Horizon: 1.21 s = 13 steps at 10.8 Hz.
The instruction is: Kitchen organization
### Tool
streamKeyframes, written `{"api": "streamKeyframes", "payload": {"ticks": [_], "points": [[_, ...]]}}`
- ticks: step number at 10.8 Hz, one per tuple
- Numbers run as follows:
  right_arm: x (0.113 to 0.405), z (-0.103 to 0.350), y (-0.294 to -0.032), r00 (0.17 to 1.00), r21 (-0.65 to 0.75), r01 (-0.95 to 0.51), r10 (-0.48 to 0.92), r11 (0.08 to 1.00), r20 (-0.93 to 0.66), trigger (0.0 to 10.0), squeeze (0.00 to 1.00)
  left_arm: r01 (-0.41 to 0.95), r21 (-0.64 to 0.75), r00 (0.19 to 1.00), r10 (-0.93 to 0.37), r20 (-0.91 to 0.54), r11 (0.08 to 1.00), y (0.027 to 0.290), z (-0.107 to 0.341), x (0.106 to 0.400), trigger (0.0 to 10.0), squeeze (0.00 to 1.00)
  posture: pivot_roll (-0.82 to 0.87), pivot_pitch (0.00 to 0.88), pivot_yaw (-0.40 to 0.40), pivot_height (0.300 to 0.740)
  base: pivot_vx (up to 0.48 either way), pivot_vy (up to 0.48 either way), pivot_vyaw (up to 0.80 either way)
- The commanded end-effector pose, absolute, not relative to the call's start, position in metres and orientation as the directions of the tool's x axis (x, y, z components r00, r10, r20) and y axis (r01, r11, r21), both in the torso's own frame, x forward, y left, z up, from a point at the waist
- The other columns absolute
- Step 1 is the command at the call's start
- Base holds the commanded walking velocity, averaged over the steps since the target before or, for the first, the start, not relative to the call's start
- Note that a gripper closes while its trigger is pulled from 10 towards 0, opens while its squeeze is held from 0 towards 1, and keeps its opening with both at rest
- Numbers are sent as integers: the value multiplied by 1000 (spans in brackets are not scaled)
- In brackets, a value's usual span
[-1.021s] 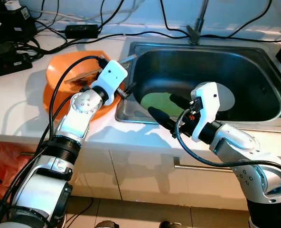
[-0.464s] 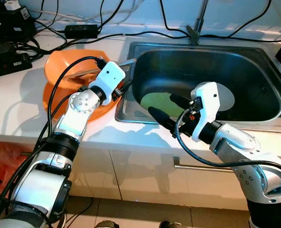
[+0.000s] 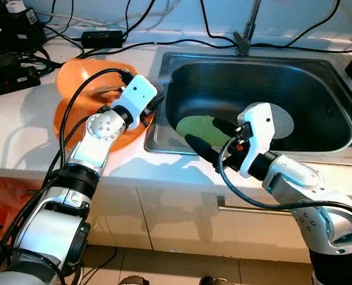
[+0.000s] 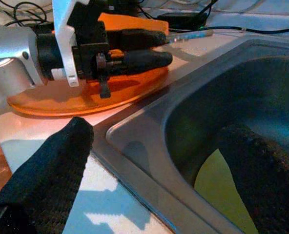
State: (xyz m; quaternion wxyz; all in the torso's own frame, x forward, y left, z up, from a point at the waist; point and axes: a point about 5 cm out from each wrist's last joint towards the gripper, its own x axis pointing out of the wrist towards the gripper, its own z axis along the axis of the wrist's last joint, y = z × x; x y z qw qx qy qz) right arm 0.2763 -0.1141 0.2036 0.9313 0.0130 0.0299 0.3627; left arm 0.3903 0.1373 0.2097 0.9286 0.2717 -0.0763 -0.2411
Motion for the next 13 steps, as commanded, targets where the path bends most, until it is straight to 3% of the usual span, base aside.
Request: {"api": "streamKeyframes", "payload": {"ticks": [1,8,11,12,13], "points": [[277,205,-114,735,30,-677,677,736,-41,10000,0,385,551,876,-481,36,741,140,218,392,0,0,51,94,17,740,0,0,0],[286,210,-118,750,4,-661,661,750,-17,10000,0,306,529,875,-453,172,792,157,252,361,0,0,77,81,3,740,0,0,0],[290,210,-116,748,2,-663,663,748,-10,10000,0,316,549,865,-472,169,774,155,252,350,0,0,88,76,-1,740,0,0,0],[291,211,-115,749,0,-662,662,749,-5,10000,0,333,573,864,-486,134,749,153,241,352,10000,1000,83,74,5,740,0,0,0],[291,211,-115,751,-1,-660,660,751,-3,10000,0,337,578,864,-488,125,743,152,240,352,10000,1000,83,74,5,740,0,0,0]]}}
